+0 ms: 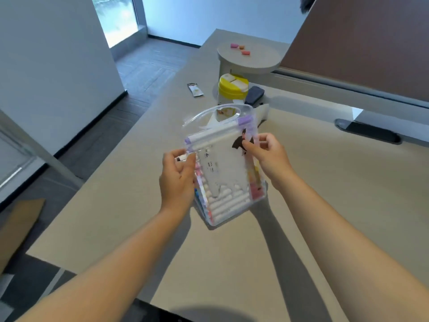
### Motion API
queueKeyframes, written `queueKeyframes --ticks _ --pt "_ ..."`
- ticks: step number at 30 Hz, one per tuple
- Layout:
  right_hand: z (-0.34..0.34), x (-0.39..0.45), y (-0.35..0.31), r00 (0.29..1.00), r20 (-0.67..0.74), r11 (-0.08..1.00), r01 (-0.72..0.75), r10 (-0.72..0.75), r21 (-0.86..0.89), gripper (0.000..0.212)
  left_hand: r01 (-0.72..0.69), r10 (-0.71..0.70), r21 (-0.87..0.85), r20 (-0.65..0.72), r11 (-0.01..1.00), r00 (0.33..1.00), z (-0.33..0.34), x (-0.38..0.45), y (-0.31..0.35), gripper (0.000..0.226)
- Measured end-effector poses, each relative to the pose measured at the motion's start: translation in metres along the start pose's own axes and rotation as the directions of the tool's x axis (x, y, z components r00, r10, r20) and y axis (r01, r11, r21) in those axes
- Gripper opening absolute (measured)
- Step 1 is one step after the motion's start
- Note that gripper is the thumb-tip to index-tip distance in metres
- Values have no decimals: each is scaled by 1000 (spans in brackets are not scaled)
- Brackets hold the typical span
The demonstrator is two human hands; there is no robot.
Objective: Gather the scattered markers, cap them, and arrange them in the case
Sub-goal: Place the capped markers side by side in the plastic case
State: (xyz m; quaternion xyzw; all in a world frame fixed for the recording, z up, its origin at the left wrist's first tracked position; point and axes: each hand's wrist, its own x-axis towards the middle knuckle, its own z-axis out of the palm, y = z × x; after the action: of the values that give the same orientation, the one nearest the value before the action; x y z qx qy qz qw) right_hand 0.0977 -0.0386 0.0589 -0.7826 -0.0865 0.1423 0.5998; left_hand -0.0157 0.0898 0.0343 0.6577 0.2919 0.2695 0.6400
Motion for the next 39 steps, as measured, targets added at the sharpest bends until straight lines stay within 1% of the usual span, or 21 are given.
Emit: queueKeyframes --ticks 2,6,9,11,12,13,14,16,17,19,20,22,24,25,27,30,32,34,35,37,39 --pt "21 4 5 999 -38 998 -15 13 -57 18 58 -58 8 -42 998 997 -14 17 -4 11" --pt "55 13 21 993 -89 987 -91 80 -134 32 135 -129 93 -69 986 989 -35 45 -16 30" --pt "71 18 32 988 -114 963 -130 105 -238 35 183 -170 205 -81 962 982 -44 58 -27 47" --pt "76 23 38 983 -128 941 -162 128 -298 36 247 -234 218 -84 944 968 -49 66 -34 54" --pt "78 25 40 982 -127 931 -176 142 -320 37 276 -266 257 -72 926 961 -51 71 -38 57" --pt "79 28 44 981 -118 922 -187 156 -338 37 290 -291 351 -51 891 955 -52 75 -42 59" --pt "80 30 47 980 -105 914 -197 170 -354 37 293 -311 454 -37 841 950 -54 78 -45 59" --pt "82 35 53 977 -84 903 -215 198 -373 34 300 -353 580 -23 757 935 -55 83 -48 58" --pt "83 37 54 975 -71 905 -221 210 -363 33 295 -359 606 -17 738 933 -54 84 -49 56" --pt "86 43 52 971 -32 911 -234 237 -339 44 286 -359 625 -9 726 933 -51 86 -50 49" --pt "88 46 51 971 -3 906 -225 240 -359 47 282 -360 631 -5 722 933 -49 85 -50 46" --pt "91 51 50 971 40 877 -193 234 -441 44 288 -363 648 -18 705 932 -43 85 -52 41" --pt "92 55 49 966 51 863 -203 254 -462 44 326 -372 636 -66 700 926 -38 86 -53 40" --pt "92 55 47 959 60 876 -225 276 -426 44 361 -386 587 -88 725 918 -37 88 -55 40" --pt "91 54 42 948 113 921 -252 297 -298 44 432 -426 387 -106 815 899 -35 90 -53 41" --pt "88 49 29 960 172 968 -193 220 -159 50 468 -458 96 -110 879 882 -38 84 -41 40" --pt "85 45 18 966 226 989 -108 127 -98 63 430 -428 3 -100 903 898 -45 77 -27 40" --pt "80 42 4 941 338 998 8 16 -69 75 343 -343 -8 -63 939 937 -56 69 -12 45" --pt "78 40 -3 915 402 994 73 -36 -78 79 287 -286 26 -36 958 958 -62 66 -5 49" --pt "74 36 -17 855 509 975 185 -98 -123 81 173 -177 123 24 977 984 -72 57 10 56" --pt "73 31 -28 814 568 947 268 -124 -177 80 85 -100 188 67 978 993 -80 48 23 61"
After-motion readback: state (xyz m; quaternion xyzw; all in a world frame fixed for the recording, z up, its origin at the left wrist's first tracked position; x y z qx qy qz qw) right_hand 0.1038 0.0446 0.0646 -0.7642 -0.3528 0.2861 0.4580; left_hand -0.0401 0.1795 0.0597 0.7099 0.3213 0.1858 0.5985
